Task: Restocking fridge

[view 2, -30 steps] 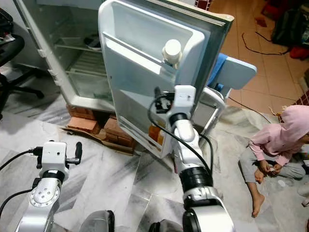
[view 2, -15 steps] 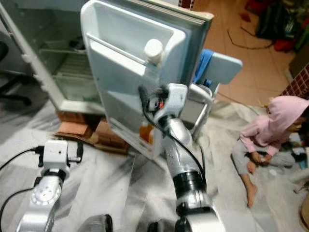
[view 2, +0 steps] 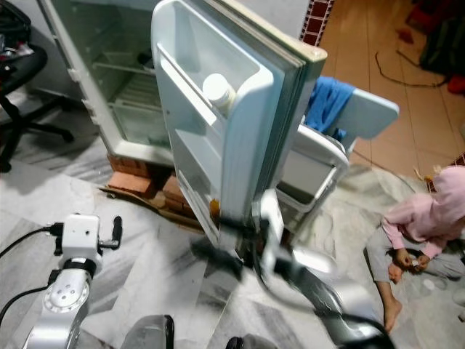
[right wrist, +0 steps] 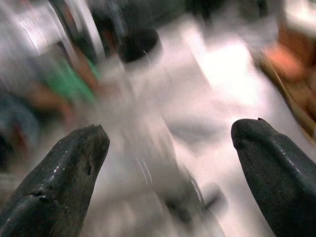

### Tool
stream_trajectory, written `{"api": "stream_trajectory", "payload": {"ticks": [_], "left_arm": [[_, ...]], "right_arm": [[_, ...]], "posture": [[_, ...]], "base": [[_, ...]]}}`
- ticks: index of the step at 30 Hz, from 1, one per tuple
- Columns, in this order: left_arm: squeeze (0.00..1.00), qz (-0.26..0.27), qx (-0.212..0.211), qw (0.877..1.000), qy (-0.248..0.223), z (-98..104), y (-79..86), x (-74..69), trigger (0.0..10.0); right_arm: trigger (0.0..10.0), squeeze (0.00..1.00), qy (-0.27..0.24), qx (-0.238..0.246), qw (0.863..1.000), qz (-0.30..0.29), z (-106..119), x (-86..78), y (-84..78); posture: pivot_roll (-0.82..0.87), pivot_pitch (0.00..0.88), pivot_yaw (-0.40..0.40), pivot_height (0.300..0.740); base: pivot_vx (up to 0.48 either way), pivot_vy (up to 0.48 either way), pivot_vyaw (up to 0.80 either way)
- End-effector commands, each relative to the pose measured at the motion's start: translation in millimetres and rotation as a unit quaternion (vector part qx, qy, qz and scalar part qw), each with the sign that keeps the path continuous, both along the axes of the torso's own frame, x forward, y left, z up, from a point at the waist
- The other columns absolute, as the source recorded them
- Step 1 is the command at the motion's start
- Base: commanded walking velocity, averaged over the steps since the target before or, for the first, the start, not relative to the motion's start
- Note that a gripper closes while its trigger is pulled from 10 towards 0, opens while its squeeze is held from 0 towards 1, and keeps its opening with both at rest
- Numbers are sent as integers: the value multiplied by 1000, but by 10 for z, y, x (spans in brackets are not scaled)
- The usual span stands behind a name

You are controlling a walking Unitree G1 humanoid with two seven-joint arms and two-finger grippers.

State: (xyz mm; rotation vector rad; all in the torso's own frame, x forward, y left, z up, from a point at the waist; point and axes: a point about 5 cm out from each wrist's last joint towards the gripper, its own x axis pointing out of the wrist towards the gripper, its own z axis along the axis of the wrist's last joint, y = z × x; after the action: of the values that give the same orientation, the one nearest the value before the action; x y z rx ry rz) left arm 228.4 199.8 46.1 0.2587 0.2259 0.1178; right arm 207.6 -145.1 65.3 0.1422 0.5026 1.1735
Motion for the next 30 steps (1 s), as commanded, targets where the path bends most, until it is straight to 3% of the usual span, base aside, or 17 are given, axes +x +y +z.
{"api": "stream_trajectory", "payload": {"ticks": [1,3,4,5,6,7,9,10,12,13,15,19,22,24,26,30], "left_arm": [[0,-7,2,1000,6,-15,-1,0,10000],[0,-8,3,1000,6,-17,-3,7,10000],[0,-9,3,1000,7,-17,-6,11,10000],[0,-10,3,1000,7,-17,-9,18,10000],[0,-10,3,1000,7,-17,-9,18,10000],[0,-10,3,1000,7,-18,-10,19,10000],[0,-10,4,1000,8,-20,-10,21,10000],[0,-11,4,1000,8,-21,-9,28,10000],[0,-11,4,1000,8,-22,-8,31,10000],[0,-11,5,1000,8,-21,-1,36,10000],[0,-9,5,1000,7,-20,10,41,10000],[0,-7,3,1000,5,-19,12,47,10000],[0,-7,1,1000,4,-23,16,53,10000],[0,-8,0,1000,3,-23,15,56,10000],[0,-9,-1,1000,3,-22,11,60,10000],[0,-12,-1,1000,2,-20,-2,72,10000]], "right_arm": [[10000,0,-18,-105,994,-20,-178,88,-173],[10000,0,-29,-147,986,-66,-214,214,-276],[10000,0,-56,-183,975,-113,-215,358,-355],[10000,0,-92,-221,948,-208,-150,623,-497],[10000,0,-92,-221,948,-208,-150,623,-497],[10000,0,-111,-222,934,-258,-62,768,-557],[10000,0,-131,-220,928,-272,-5,827,-566],[10000,0,-163,-210,913,-310,141,972,-578],[10000,0,-175,-195,908,-327,223,1043,-564],[10000,0,-194,-165,903,-346,355,1139,-519],[10000,0,-204,-119,908,-347,478,1212,-411],[10000,0,-188,39,940,-283,715,1198,-64],[10000,0,-188,190,951,-156,1012,951,245],[10000,0,-167,248,950,-89,1124,770,354],[10000,0,-153,259,951,-64,1130,690,398],[10000,0,-157,180,966,-96,848,733,348]], "posture": [[130,101,-36,740],[133,99,-34,740],[133,99,-34,740],[134,97,-32,740],[134,97,-32,740],[134,97,-32,740],[138,95,-32,740],[141,93,-33,740],[143,90,-35,740],[148,88,-36,740],[149,87,-39,740],[154,83,-43,740],[153,82,-43,740],[151,80,-42,740],[149,78,-42,740],[145,77,-39,740]], "base": [[0,0,0],[0,0,0],[0,0,0],[0,0,0],[0,0,0],[0,0,0],[0,0,0],[0,0,0],[0,0,0],[0,0,0],[0,0,0],[0,0,0],[0,0,0],[0,0,0],[0,0,0],[0,0,0]]}}
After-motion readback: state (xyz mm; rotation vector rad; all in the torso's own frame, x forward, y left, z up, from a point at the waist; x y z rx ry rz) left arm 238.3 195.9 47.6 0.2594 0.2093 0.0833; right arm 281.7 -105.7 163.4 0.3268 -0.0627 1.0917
